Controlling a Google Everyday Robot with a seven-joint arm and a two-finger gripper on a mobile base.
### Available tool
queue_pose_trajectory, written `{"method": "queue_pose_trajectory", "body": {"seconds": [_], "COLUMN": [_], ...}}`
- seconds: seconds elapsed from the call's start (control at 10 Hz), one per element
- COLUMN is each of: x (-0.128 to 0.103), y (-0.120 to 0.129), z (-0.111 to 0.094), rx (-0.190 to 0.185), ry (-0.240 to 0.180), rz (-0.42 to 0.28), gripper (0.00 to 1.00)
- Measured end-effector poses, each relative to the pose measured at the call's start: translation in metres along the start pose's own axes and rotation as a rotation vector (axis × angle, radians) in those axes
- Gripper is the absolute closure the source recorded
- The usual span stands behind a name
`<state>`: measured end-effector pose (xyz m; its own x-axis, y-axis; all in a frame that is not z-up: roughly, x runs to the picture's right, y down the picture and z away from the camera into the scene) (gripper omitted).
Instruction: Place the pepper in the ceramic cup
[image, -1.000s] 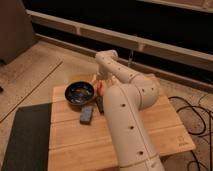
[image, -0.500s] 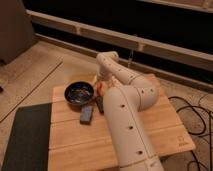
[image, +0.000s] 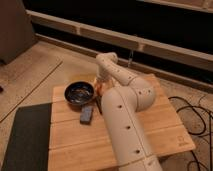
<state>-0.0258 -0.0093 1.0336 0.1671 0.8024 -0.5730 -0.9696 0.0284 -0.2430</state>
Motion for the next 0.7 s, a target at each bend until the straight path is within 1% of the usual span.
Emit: {"method": "queue_pose_trajectory", "body": {"seconds": [0.1,0.3,0.4,0.5,0.6,0.7], "x": [0.000,0.002,0.002,0.000,-0.006,-0.023], "y": [-0.001,0.001,0.001,0.000,0.002,0.006], "z": [0.000,0.004,0.003,0.002,-0.003,-0.021], "rx": [-0.003,-0.015,-0.017,-0.019,-0.023,-0.031], "ry": [0.001,0.007,0.009,0.005,-0.013,-0.065], "rz": [-0.003,-0.011,-0.012,-0.009,-0.007,-0.004], "gripper": [0.63,0.89,0.96,1.00,1.00,1.00]}}
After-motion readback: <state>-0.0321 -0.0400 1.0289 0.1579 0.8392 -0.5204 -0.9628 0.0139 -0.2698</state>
